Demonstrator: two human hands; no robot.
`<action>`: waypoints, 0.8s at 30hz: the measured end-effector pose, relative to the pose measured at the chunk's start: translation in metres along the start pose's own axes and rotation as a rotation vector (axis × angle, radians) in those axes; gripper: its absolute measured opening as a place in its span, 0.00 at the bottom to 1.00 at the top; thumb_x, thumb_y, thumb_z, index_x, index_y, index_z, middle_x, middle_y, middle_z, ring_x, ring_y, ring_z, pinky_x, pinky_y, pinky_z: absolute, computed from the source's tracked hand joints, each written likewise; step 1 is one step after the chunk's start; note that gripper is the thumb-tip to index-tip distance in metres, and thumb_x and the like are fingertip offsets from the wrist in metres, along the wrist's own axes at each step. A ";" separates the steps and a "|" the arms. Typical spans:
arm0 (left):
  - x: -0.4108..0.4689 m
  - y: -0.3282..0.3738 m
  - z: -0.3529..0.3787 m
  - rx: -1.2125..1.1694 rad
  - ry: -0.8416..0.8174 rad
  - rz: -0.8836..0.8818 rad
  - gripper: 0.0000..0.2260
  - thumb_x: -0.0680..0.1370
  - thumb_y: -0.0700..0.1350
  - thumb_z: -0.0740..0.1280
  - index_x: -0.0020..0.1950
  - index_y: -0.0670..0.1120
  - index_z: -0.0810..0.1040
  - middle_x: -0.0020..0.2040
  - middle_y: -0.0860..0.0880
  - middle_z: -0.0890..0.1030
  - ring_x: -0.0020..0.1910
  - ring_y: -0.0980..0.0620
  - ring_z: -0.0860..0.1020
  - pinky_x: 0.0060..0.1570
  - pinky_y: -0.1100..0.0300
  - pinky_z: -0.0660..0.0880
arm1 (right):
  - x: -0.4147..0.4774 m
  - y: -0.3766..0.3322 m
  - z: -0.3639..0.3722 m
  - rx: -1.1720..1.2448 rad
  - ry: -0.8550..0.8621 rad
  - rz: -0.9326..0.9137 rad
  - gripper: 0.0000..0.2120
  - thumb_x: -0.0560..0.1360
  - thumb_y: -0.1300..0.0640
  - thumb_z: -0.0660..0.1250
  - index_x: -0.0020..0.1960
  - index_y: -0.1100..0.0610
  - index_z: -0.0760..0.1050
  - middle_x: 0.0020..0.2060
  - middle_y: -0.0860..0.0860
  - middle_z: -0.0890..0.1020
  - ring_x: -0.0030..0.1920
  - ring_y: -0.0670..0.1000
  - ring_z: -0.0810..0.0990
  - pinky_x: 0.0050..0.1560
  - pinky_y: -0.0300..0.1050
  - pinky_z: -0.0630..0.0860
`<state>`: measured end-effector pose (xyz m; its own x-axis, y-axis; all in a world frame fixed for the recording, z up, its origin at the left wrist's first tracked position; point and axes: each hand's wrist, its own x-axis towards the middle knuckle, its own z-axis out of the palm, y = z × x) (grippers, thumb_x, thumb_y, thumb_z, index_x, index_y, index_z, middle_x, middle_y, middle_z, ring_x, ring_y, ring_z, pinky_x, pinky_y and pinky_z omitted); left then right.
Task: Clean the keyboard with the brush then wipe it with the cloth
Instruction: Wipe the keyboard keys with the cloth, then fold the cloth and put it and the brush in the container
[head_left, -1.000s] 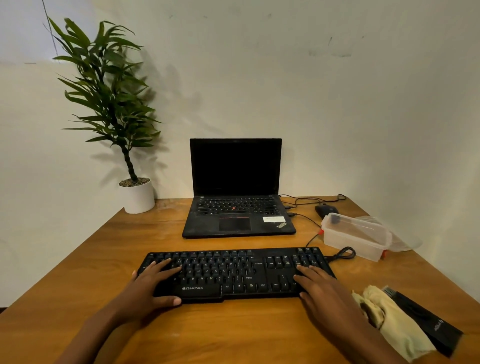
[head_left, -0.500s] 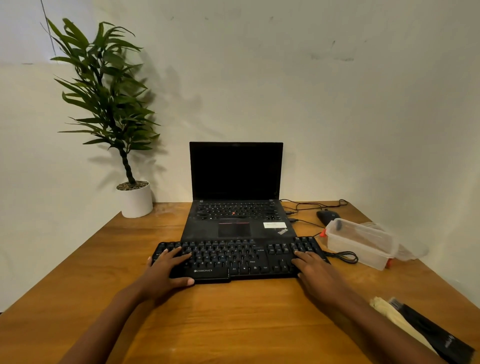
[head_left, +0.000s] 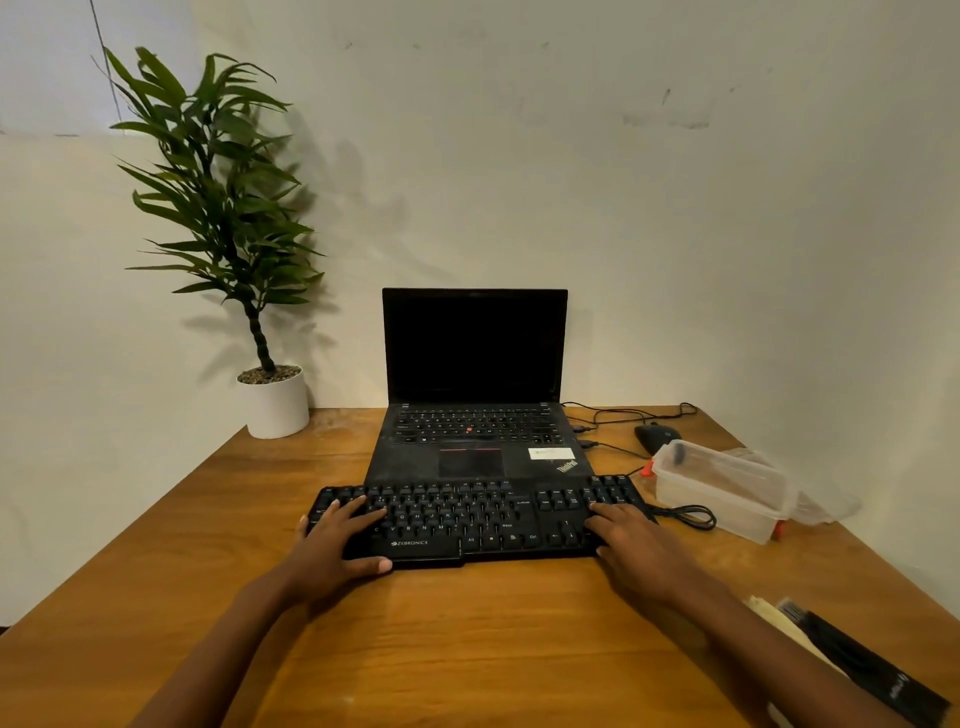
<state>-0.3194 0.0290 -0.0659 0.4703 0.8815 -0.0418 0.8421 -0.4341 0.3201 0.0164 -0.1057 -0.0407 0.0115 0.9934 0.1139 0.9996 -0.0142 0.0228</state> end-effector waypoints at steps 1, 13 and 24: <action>0.000 0.000 0.000 0.002 0.004 -0.001 0.33 0.75 0.61 0.62 0.76 0.56 0.52 0.78 0.50 0.46 0.77 0.47 0.42 0.72 0.40 0.37 | 0.000 0.000 -0.001 0.003 -0.001 0.000 0.22 0.80 0.54 0.57 0.72 0.53 0.60 0.74 0.51 0.60 0.72 0.51 0.59 0.68 0.45 0.65; -0.016 0.046 0.006 -0.017 0.140 0.048 0.26 0.78 0.56 0.63 0.74 0.59 0.59 0.78 0.53 0.52 0.77 0.47 0.41 0.66 0.34 0.31 | -0.039 0.006 -0.024 0.178 0.158 0.036 0.18 0.77 0.51 0.62 0.67 0.49 0.69 0.69 0.46 0.67 0.68 0.46 0.65 0.66 0.41 0.64; -0.031 0.189 0.035 -0.329 0.055 0.410 0.15 0.79 0.51 0.64 0.66 0.57 0.72 0.68 0.59 0.71 0.68 0.60 0.66 0.72 0.36 0.46 | -0.157 0.021 -0.038 0.166 0.243 0.376 0.05 0.77 0.44 0.58 0.51 0.42 0.63 0.53 0.42 0.73 0.49 0.40 0.70 0.46 0.30 0.69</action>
<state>-0.1661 -0.0869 -0.0371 0.7216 0.6639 0.1965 0.4603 -0.6720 0.5802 0.0344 -0.2661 -0.0202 0.3866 0.8673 0.3135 0.9180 -0.3293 -0.2211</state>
